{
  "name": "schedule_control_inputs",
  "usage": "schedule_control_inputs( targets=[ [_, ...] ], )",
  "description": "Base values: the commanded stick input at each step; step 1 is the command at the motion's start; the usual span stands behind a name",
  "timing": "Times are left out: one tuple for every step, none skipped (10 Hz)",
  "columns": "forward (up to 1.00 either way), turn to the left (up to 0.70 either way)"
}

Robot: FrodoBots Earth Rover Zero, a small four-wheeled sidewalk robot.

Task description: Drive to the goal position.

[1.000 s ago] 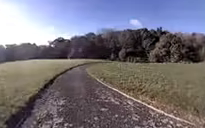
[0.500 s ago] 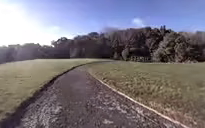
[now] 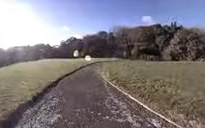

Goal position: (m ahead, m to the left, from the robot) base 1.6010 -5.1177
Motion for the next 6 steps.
schedule_control_inputs(
  targets=[
    [0.5, 0.18],
    [0.5, 0.03],
    [0.5, 0.0],
    [0.5, 0.0],
    [0.5, 0.0],
    [0.5, 0.0]
  ],
)
